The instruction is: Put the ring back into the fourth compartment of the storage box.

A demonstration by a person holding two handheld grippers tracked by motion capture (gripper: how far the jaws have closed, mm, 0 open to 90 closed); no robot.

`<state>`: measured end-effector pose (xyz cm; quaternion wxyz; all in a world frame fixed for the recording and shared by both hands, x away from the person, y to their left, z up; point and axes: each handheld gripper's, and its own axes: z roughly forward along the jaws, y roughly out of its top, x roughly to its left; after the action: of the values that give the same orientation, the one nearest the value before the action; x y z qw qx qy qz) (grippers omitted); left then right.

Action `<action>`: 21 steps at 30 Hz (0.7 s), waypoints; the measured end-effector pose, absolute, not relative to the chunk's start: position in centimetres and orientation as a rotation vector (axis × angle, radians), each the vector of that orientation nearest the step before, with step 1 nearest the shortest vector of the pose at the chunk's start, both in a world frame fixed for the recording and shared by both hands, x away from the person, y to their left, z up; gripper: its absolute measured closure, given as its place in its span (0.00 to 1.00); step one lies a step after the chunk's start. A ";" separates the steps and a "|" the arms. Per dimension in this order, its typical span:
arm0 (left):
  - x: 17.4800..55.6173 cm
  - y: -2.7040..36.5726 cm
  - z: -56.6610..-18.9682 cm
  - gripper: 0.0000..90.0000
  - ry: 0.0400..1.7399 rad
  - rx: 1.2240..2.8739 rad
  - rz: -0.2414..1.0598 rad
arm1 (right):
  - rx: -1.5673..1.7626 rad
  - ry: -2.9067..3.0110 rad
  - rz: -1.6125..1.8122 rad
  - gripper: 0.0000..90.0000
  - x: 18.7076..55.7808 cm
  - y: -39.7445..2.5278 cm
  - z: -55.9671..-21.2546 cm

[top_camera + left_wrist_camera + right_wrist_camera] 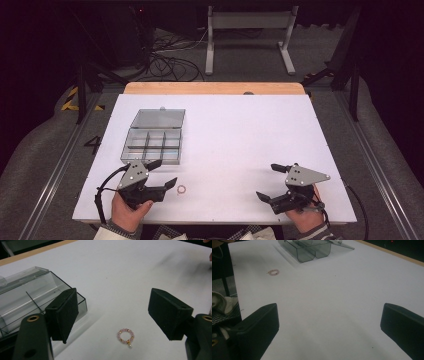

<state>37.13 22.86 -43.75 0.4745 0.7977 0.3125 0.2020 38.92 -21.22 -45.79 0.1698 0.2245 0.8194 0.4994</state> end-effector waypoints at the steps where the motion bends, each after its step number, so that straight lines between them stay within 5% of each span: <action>1: 37.2 22.7 -43.7 0.28 0.762 1.953 0.490 | 0.638 2.330 1.417 0.03 38.9 -21.2 -45.8; 21: 38.5 21.9 -42.7 0.32 0.782 2.089 0.351 | 0.638 2.342 1.420 0.03 38.9 -21.1 -45.8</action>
<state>38.48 21.92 -42.73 0.4275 0.8364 0.3129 0.1405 38.93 -21.13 -45.83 0.1639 0.2240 0.8216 0.4980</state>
